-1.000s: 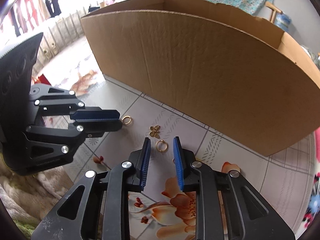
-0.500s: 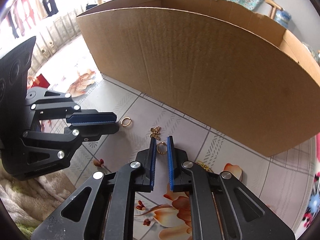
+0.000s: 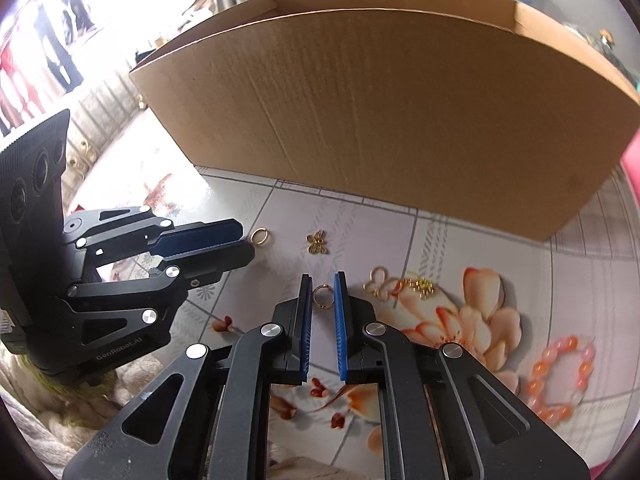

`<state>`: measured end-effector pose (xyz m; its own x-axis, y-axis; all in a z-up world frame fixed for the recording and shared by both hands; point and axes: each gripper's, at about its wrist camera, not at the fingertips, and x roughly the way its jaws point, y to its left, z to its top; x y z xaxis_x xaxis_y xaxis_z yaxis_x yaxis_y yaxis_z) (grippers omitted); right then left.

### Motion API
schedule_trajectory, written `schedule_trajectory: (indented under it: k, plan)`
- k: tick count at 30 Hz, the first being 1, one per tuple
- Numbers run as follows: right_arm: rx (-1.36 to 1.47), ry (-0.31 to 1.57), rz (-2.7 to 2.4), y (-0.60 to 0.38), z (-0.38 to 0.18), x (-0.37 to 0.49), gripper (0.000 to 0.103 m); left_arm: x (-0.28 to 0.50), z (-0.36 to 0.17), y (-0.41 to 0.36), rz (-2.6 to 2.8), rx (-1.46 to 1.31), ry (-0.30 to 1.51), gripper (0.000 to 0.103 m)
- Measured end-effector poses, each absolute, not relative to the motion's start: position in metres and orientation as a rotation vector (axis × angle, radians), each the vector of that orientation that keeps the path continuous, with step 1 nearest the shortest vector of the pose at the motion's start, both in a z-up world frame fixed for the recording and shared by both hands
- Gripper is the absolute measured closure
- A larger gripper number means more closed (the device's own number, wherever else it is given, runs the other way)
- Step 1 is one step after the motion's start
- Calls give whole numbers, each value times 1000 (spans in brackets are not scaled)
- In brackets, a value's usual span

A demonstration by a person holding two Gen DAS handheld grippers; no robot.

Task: Organize jewelry
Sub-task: 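Hold the gold ring in the right tool and lift it off the sheet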

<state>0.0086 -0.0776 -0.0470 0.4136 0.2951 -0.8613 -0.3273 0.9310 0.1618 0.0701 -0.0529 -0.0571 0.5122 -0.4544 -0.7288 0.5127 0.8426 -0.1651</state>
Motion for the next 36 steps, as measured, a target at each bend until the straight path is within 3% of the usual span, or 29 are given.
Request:
schedule_trajectory:
  k: [17,21,29,36]
  plan:
    - [100,1049,393,-133,-32,-14,94,77,-57,-71,-534,158,854,87]
    - [113,1040,401,-139,-34,-16,94,76,-57,-76,-511,209,844,93]
    - [130,1021,406,-148,-27,-22,94,77,-58,-78,-509,222,844,94]
    - [129,998,402,-154,-16,-27,94,77,-57,-75,-520,213,836,101]
